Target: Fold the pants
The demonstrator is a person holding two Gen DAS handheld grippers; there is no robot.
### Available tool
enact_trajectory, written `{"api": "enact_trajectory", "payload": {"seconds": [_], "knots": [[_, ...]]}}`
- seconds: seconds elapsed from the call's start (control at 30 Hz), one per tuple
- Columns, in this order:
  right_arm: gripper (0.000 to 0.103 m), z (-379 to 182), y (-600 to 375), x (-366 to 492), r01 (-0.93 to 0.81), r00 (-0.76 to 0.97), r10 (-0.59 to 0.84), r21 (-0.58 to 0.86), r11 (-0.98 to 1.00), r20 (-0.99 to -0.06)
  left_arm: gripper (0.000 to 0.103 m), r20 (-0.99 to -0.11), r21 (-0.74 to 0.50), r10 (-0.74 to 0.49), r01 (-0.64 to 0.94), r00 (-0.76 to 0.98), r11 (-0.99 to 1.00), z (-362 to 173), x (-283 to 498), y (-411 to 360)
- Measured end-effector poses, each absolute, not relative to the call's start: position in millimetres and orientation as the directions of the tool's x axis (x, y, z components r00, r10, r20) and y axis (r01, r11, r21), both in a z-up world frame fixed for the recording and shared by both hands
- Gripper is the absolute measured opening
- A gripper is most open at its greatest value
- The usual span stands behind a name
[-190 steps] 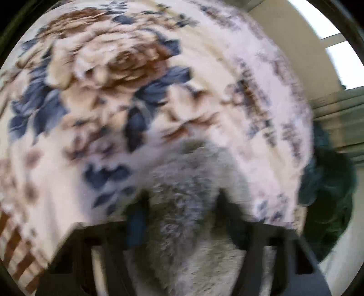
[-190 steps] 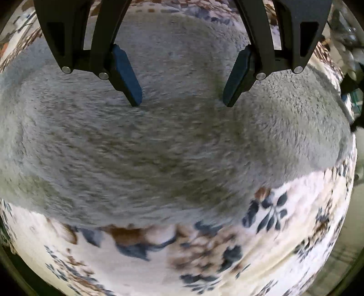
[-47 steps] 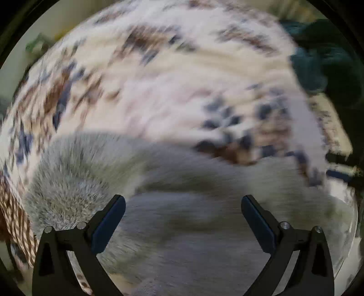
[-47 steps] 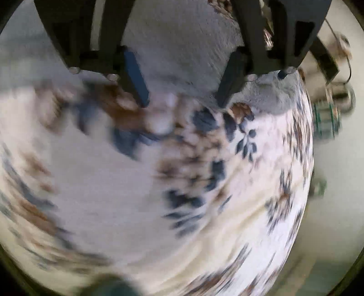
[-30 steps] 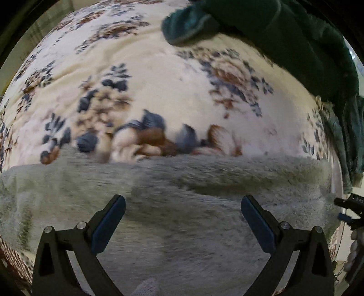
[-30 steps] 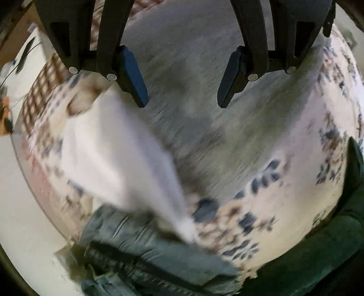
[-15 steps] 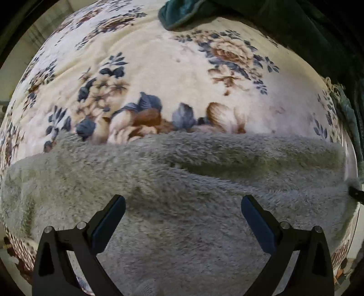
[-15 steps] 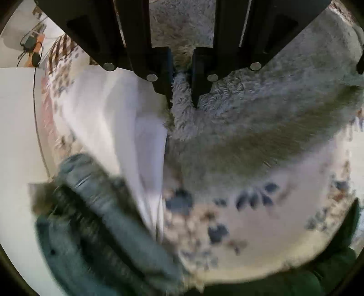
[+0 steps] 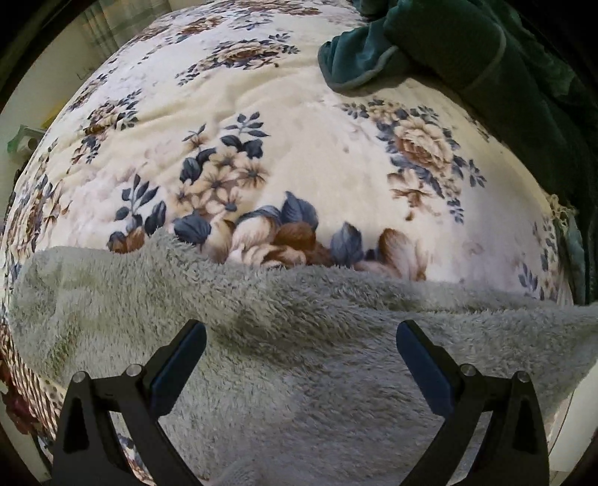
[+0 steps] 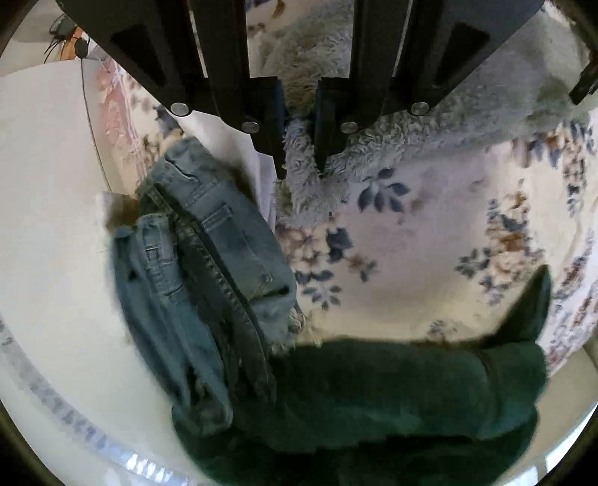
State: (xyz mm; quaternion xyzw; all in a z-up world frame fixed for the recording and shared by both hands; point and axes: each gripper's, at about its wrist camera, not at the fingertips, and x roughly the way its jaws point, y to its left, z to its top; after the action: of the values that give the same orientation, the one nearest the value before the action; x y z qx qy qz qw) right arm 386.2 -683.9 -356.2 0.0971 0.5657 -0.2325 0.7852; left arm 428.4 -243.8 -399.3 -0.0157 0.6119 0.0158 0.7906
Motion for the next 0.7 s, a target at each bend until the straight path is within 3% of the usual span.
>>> {"api": "enact_trajectory", "payload": {"seconds": [0.07,0.13,0.2,0.27,0.4,0.5,0.63,0.7], "knots": [[0.012,-385.5,-698.5,398.2,0.499,0.214,-0.265,-0.128,0.857,-0.940,0.103,-0.966,-0.002,0.009,-0.043,0.259,0.999,-400.4,431.2,-244.5],[0.036,-425.5,-709.5,409.5,0.491,0.108,-0.190,-0.113,0.863,-0.976,0.103,-0.964,0.018,0.025,-0.030,0.266,0.999,-400.9,432.3,-246.9],[0.047,-445.7,-716.5,404.6,0.516,0.028,-0.145,-0.110,0.849,-0.989,0.103,-0.961,0.024,0.027,-0.015,0.274,1.000,-400.2,430.3,-247.8],[0.048,-438.9,-717.6,386.1,0.554,0.064,-0.105,-0.052,0.831,-0.992,0.103,-0.962,0.030,0.030,-0.005,0.271,1.000,-401.5,425.6,-247.6],[0.059,-413.4,-710.5,319.0,0.648,0.160,-0.020,0.090,0.756,-0.987,0.103,-0.975,0.018,0.020,-0.009,0.219,1.000,-411.6,411.7,-244.6],[0.060,-425.4,-709.8,268.0,0.738,0.180,0.060,0.175,0.651,-0.982,0.103,-0.983,0.019,0.019,-0.002,0.180,1.000,-420.7,400.5,-246.5],[0.059,-489.4,-717.7,203.3,0.884,0.216,0.234,0.292,0.366,-0.948,0.103,-0.989,0.044,0.036,0.046,0.147,0.998,-432.2,389.1,-255.0],[0.052,-516.9,-713.8,186.8,0.904,0.249,0.269,0.323,0.280,-0.930,0.103,-0.989,0.056,0.045,0.074,0.143,0.996,-435.2,386.7,-258.6]]}}
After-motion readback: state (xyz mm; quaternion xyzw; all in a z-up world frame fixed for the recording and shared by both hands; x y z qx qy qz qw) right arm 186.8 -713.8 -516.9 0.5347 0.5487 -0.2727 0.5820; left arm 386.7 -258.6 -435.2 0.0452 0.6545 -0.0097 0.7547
